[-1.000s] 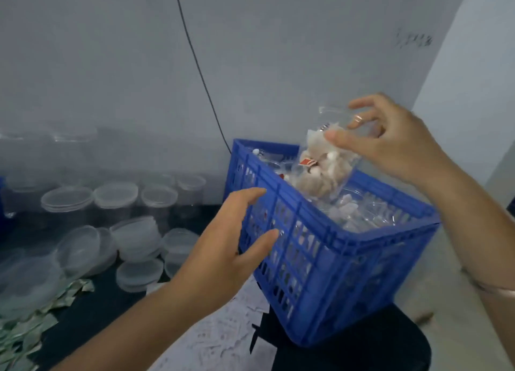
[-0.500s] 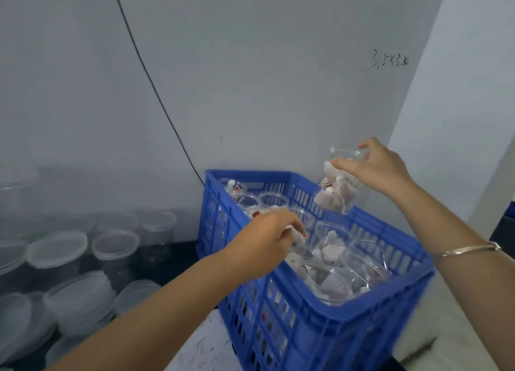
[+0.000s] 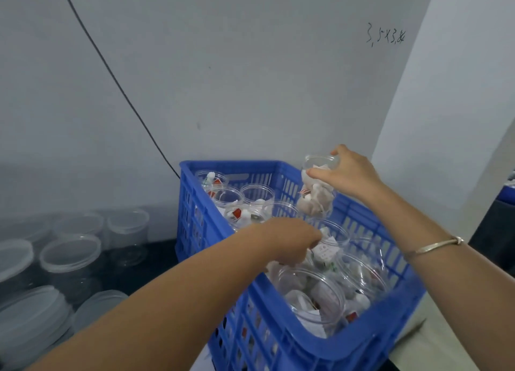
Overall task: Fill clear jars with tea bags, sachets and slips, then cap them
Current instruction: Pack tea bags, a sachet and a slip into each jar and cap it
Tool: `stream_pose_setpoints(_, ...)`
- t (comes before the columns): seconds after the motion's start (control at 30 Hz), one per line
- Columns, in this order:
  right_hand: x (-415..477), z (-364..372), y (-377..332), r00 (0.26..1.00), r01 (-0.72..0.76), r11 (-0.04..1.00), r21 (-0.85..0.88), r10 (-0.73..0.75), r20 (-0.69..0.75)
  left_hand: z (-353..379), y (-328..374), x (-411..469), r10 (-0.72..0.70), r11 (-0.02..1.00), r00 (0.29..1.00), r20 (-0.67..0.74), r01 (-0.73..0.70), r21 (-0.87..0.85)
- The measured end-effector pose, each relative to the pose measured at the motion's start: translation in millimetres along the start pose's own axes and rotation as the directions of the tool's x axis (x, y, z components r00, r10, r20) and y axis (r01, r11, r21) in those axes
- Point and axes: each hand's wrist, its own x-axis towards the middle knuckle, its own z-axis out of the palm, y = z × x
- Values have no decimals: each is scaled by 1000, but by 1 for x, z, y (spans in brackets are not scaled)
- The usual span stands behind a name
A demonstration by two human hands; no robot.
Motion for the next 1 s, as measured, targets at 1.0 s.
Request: stream_pose_setpoints(1.0,-78,-48,9,969,150,910,387,-213,126,-19,-42,-87,-169,968,977,-129,140,-207)
